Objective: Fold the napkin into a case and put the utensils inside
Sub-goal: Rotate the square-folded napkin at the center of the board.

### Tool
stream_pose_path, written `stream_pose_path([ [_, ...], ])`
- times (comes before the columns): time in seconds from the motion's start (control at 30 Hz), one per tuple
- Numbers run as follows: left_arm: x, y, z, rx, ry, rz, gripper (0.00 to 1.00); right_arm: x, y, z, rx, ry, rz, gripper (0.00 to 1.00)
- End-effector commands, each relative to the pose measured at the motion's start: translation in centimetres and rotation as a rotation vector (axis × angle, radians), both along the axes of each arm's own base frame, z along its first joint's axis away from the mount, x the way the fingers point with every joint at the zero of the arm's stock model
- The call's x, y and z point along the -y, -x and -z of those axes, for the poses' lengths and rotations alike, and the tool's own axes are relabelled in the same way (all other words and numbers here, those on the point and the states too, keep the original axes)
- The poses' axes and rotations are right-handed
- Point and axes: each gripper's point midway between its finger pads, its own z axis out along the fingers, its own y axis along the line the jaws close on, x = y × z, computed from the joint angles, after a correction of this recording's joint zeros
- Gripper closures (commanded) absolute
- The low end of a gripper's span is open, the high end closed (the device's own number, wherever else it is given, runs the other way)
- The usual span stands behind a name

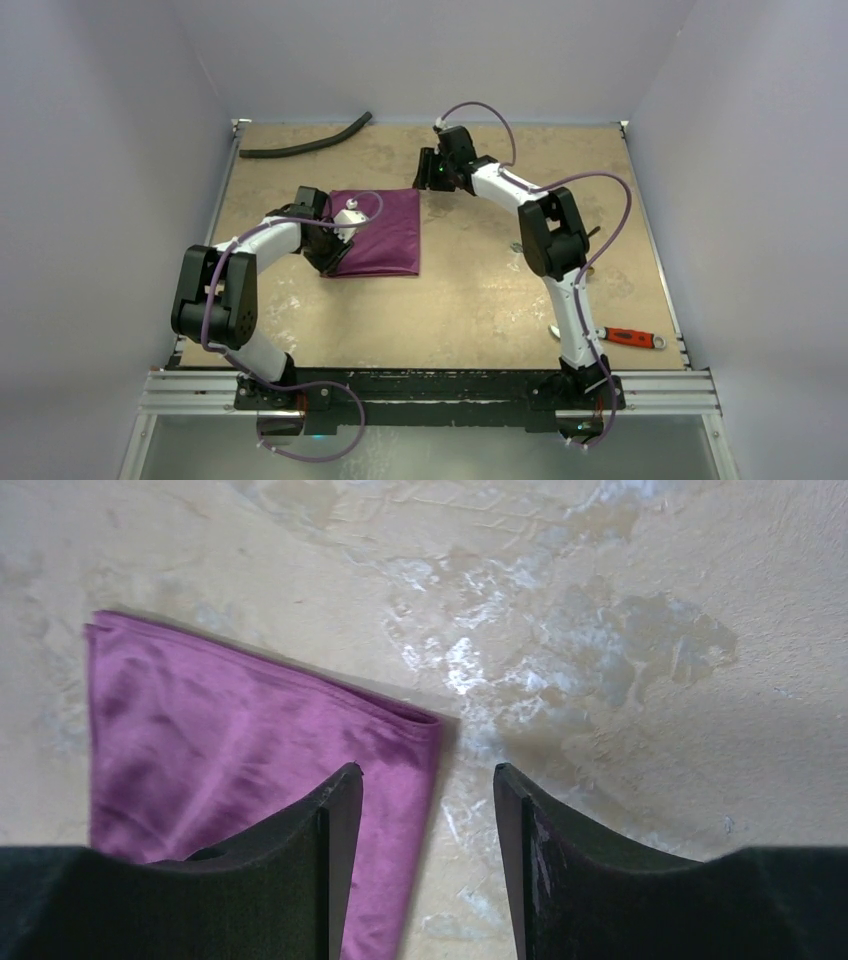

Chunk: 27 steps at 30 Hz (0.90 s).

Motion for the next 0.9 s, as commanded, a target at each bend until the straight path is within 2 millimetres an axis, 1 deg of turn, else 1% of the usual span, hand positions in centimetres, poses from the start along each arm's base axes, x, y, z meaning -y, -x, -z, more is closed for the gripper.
stream_pose_path([
  [0.0,-1.4,0.1,0.9,0.009,-0.078,0.018,0.67,-0.5,-0.6,0.2,0.026,0.017,-0.001,0.46],
  [0.17,-1.6,0.1,0.8,0.015,-0.093,0.023,0.67,-1.9,-0.4,0.7,0.012,0.023,-0.011,0.51],
  [0.37,-1.8,0.0,0.6,0.023,-0.104,0.026,0.67,-2.6,0.1,1.7,-0.009,-0.001,-0.012,0.59],
  [0.43,-1.9,-0.1,0.5,0.027,-0.109,0.029,0.68,-2.5,0.1,1.9,-0.013,0.002,-0.006,0.67],
  [0.5,-2.0,-0.1,0.6,0.027,-0.111,0.030,0.68,-2.3,0.1,2.1,-0.016,0.008,0.003,0.81],
  [0.57,-1.9,-0.1,0.6,0.027,-0.106,0.032,0.68,-1.9,0.5,2.4,-0.025,0.021,0.012,0.98],
  [0.63,-1.6,0.0,0.7,0.020,-0.093,0.036,0.68,-1.3,1.5,2.7,-0.052,0.027,0.025,1.00],
  [0.73,-0.9,0.1,0.7,-0.004,-0.068,0.047,0.68,0.5,2.4,2.4,-0.048,0.061,0.075,1.00],
  [0.77,-0.6,0.3,0.8,-0.016,-0.061,0.055,0.68,1.1,3.0,2.0,-0.043,0.065,0.086,1.00],
  [0.87,0.3,0.6,1.2,-0.046,-0.053,0.086,0.70,3.1,5.1,2.1,-0.055,0.088,0.124,1.00],
])
